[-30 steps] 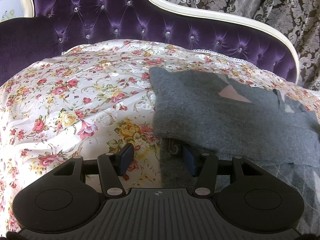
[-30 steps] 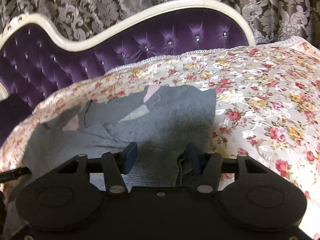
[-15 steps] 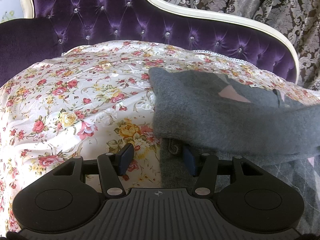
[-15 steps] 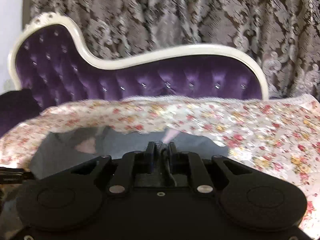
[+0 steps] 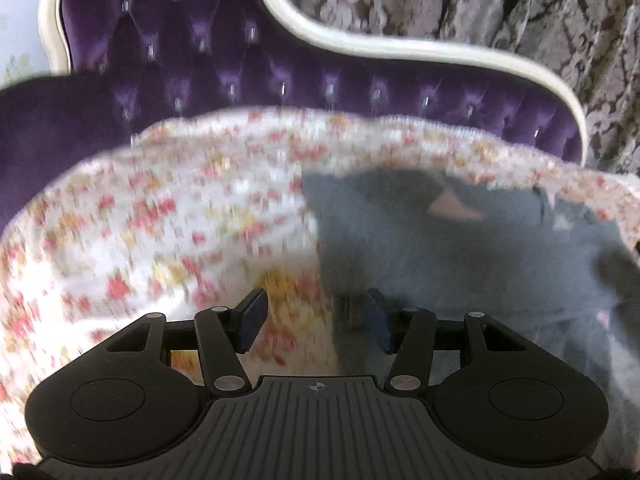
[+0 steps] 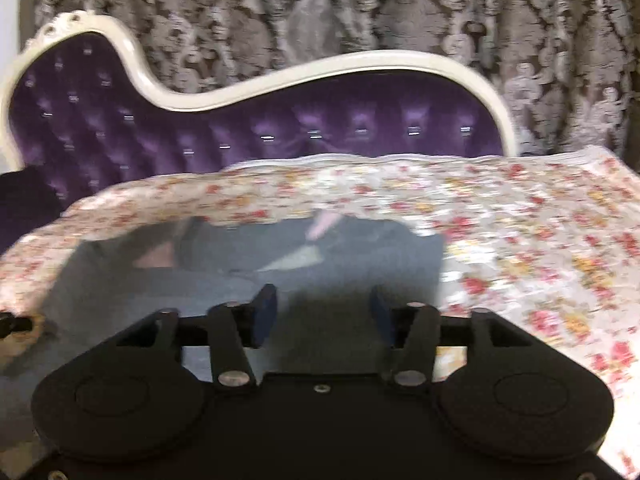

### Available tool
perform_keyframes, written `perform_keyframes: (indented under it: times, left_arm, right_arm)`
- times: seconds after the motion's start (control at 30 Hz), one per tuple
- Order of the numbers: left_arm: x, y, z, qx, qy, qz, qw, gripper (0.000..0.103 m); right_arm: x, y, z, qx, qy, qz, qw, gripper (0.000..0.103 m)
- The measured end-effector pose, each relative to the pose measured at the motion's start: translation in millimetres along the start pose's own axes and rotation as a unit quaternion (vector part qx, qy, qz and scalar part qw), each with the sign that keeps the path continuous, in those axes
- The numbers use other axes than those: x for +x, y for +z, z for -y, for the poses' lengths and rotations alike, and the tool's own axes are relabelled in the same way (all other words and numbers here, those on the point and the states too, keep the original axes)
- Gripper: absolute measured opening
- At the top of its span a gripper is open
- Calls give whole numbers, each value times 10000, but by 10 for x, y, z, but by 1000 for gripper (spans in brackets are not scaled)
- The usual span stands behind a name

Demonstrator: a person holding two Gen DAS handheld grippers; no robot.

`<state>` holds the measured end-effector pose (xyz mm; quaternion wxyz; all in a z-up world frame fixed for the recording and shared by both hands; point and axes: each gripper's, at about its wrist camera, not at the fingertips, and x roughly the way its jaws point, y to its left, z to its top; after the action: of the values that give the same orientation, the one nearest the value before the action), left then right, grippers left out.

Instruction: Fold small clothes

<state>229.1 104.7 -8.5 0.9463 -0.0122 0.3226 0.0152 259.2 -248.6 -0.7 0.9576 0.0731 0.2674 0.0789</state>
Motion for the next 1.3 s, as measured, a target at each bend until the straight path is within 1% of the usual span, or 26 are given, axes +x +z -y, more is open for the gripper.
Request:
perform_keyframes:
  times: [0.03,0.1,0.2,0.33,0.43,0.47,0.53,0.6,0.67,0.77,0.83,0.87,0.93,1.0,1.03,1.07,1.13,1.2,1.3]
  left_arm:
    - [-26,57,16,27,-7,91,10000,52]
    - [3,179,59,94,-95,181,9997,52]
    - [194,310,131,161,-79,178,9997,52]
    - [572,370,161,114,15,-50,9999,52]
    - [855,317,94,115,324,-322,9989,53]
    - [944,294,46,96,411,-445,9981,57]
    - [989,281,-58,-60,382,-377,9985,61]
    - [993,315,-87,-165,367,-436,9982,61]
    - [985,325,-79,-148,384,-460,9981,61]
    - [908,326,-103,-287,357,-483,9978,60]
    - [788,323,-139,-490,185,-473,9975,61]
    - [714,314,-156,-572,47,-483,9972,68]
    - [547,270,-152,-659,-197,-544,9961,78]
    - [342,188,-95,-572,-378,-487,9965,78]
    - [239,143,-55,-487,-398,-447,9970,80]
    - [117,82,-4,-387,-394,-391,9977,86]
    - [-69,-19,81,-274,-444,-304,9982,93]
    - [-241,-128,151,-196,-574,-277,9978,93]
    - [-458,-290,232,-125,-673,-264,9973,93]
  right_arm:
    - [-3,-18,-77,-29,86,-18,10000,69]
    - [-1,-71,-222,-88,250,-47,9996,69]
    - [24,-157,-402,-174,437,-99,9988,75]
    - [56,-263,-485,-106,578,-224,9980,75]
    - [69,-339,-488,-5,596,-327,9977,75]
    - [69,-362,-480,33,600,-361,9975,76]
    - [61,-407,-466,83,601,-426,9972,76]
    - [45,-445,-447,132,594,-455,9971,76]
    - [17,-477,-432,194,582,-465,9970,76]
    - [-77,-512,-393,304,568,-441,9969,76]
    - [-156,-533,-361,335,553,-414,9970,77]
    - [-189,-543,-348,348,548,-411,9970,82]
    - [-271,-567,-313,390,564,-406,9968,88]
    - [-356,-595,-294,426,551,-406,9967,89]
    - [-401,-613,-289,426,540,-410,9968,90]
    - [-439,-629,-292,417,524,-411,9969,93]
    - [-528,-667,-290,384,500,-405,9972,98]
    - [-622,-709,-291,356,479,-389,9975,99]
    - [-766,-764,-269,398,461,-400,9973,101]
